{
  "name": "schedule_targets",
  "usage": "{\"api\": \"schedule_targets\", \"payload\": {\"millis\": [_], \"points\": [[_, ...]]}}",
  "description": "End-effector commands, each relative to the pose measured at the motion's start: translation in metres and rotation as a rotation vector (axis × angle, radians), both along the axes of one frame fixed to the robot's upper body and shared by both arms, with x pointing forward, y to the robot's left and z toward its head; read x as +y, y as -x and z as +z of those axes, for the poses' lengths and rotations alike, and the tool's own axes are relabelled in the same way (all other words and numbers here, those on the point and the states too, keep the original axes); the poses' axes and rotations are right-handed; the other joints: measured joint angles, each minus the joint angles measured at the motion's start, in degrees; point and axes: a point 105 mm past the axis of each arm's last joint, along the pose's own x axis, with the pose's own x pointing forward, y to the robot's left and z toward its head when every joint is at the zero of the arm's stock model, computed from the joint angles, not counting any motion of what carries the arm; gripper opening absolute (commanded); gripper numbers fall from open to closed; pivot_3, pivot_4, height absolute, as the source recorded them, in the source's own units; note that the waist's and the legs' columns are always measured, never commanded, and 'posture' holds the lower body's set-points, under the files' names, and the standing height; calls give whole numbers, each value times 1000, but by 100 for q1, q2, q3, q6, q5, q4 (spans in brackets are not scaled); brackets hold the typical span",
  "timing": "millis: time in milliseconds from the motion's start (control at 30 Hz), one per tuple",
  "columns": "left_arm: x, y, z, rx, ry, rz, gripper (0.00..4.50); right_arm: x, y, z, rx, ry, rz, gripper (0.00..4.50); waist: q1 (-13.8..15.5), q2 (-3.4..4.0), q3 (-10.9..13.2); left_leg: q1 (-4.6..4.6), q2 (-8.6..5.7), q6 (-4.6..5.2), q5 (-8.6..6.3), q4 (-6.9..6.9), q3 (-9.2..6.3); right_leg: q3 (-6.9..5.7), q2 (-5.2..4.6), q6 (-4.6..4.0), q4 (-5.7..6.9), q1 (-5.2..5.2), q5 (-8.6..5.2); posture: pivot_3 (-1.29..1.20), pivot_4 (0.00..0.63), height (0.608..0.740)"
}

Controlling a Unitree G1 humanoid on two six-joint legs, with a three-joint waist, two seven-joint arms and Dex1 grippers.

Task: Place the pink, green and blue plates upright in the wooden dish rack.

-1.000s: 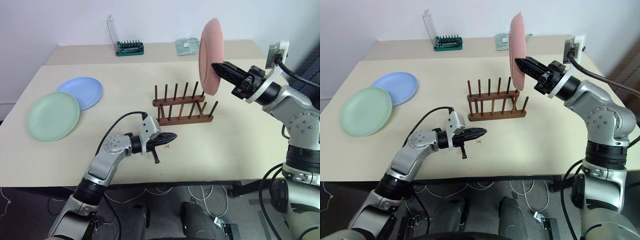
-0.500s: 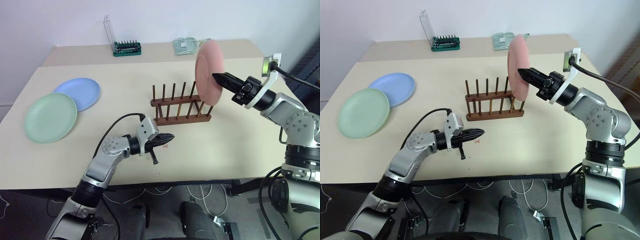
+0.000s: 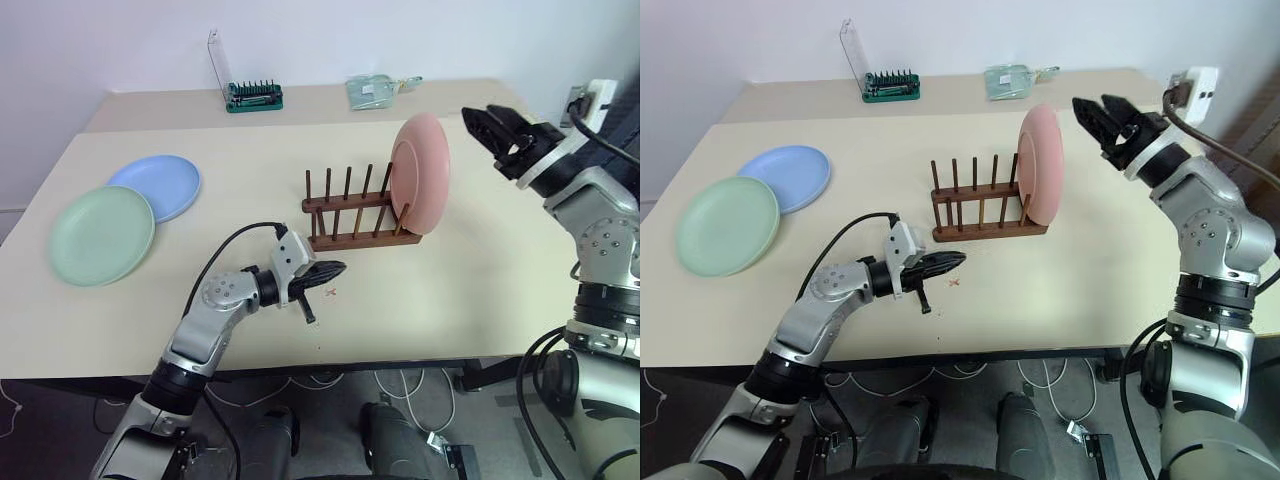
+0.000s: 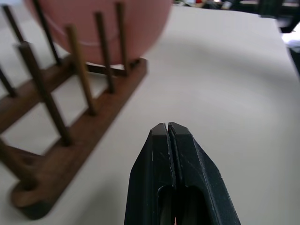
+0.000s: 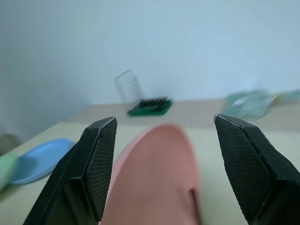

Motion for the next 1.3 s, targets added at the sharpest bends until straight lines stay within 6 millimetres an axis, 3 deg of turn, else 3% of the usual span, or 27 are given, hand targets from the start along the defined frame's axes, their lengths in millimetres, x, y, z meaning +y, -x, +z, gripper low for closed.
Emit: {"api": "schedule_targets", "payload": {"millis": [33, 133, 200, 300, 367, 433, 700, 867, 1100, 1300], "points": [[15, -19, 25, -99, 42, 116, 0, 12, 25, 41, -192, 142, -10, 3347, -5, -1, 0, -4, 0, 0, 0, 1, 0, 0, 0, 0, 1, -5, 0, 0, 150, 740], [43, -39, 54, -123, 178, 269, 854, 60, 43, 27, -239, 455, 118, 3388, -29, -1, 0, -3, 1, 0, 0, 0, 6, 1, 0, 1, 1, -7, 0, 0, 150, 740], [71, -44, 76, -148, 255, 369, 1832, 94, 51, 9, -242, 613, 226, 3388, -59, -1, 0, -3, 5, 0, 0, -1, 6, 1, 2, 1, 2, -9, 0, 0, 150, 740], [124, -55, 87, -190, 241, 629, 3371, 119, 47, -15, -236, 748, 257, 3388, -131, -4, 0, -2, 11, -1, 0, -2, 6, 1, 7, 1, 9, -16, 0, 0, 150, 740], [183, -61, 91, -153, 308, 899, 4446, 133, 43, -31, -219, 748, 289, 3388, -132, -7, 1, -3, 7, -2, 1, -2, 6, 2, 5, 2, 9, -16, 0, 0, 150, 740], [225, -55, 94, -134, 370, 1081, 4485, 144, 43, -43, -214, 760, 323, 3388, -132, -10, 3, -4, 6, -2, 1, -1, 3, 2, 4, 2, 9, -17, 1, 0, 150, 740], [310, -9, 75, -23, 451, 1470, 4485, 159, 41, -49, -246, 776, 390, 3388, -13, -28, 5, -9, 1, -9, 4, -1, -2, 1, 2, 0, 9, -20, 3, 0, 150, 740], [315, 0, 66, 2, 431, 1499, 4485, 162, 40, -49, -261, 777, 408, 3388, 5, -39, 4, -9, 0, -18, 9, -1, -6, -2, 2, -1, 9, -18, 3, 0, 150, 740], [353, 26, 37, 147, 578, 1788, 4485, 168, 43, -50, -277, 775, 425, 3388, -23, -44, 1, -8, 3, -20, 9, -6, -6, -2, 5, -3, 11, -24, 4, 0, 150, 740], [347, 27, 11, 352, 678, 1831, 4485, 171, 43, -53, -272, 768, 421, 3388, -3, -54, -3, -8, 3, -22, 10, -6, -6, -2, 5, -3, 13, -26, 4, 0, 150, 740]]}}
